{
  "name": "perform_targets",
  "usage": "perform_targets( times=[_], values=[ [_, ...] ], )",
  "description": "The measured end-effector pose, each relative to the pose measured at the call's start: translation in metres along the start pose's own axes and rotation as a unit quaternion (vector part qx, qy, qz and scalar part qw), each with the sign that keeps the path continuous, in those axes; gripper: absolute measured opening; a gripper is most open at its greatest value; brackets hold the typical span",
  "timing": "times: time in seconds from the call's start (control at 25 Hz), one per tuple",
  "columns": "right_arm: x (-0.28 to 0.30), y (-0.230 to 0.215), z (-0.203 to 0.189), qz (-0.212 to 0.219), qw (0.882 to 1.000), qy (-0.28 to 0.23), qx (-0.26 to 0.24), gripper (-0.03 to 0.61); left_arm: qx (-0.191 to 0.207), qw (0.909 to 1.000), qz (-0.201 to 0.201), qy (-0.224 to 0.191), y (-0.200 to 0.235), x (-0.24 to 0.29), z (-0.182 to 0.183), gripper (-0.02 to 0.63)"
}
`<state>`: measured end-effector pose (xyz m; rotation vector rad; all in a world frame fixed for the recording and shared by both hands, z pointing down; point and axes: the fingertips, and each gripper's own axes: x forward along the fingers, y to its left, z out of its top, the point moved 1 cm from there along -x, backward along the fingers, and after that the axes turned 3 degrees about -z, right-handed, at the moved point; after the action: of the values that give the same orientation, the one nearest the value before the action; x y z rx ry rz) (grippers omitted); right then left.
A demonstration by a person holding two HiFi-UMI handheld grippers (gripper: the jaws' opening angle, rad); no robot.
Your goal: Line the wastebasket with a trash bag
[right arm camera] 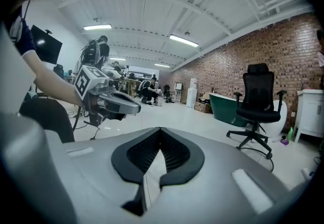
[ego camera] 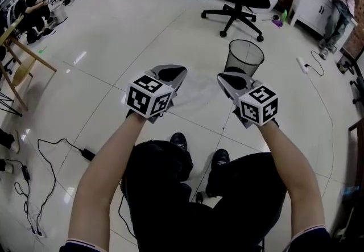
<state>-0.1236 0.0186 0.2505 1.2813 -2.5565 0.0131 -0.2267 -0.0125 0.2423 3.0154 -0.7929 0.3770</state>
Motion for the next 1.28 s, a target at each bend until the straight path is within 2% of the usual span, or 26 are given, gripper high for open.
perform_targets(
  times=[0.2, 0.44, 0.64, 0.88, 1.28],
  values=[
    [0.014, -0.031, 0.022, 0.010, 1.000, -0.016, 0.009, 0.002, -0.005, 0.9998, 0.018, 0.002, 0.020, 0.014, -0.003, 0.012],
    [0.036, -0.055, 0.023, 0.018, 1.000, -0.016, -0.004, 0.002, -0.021, 0.9995, 0.025, -0.001, 0.040, 0.039, -0.013, 0.012],
    [0.041, -0.068, 0.002, 0.037, 0.999, 0.000, -0.023, 0.002, -0.023, 0.9994, 0.026, 0.003, 0.043, 0.068, -0.024, 0.012],
    [0.055, -0.082, -0.025, 0.034, 0.999, 0.009, -0.008, 0.002, -0.029, 0.9993, 0.022, 0.011, 0.050, 0.081, -0.042, 0.012],
    [0.086, -0.099, -0.045, 0.043, 0.999, 0.024, -0.001, 0.002, -0.043, 0.9979, 0.032, 0.036, 0.080, 0.093, -0.076, 0.012]
  ],
)
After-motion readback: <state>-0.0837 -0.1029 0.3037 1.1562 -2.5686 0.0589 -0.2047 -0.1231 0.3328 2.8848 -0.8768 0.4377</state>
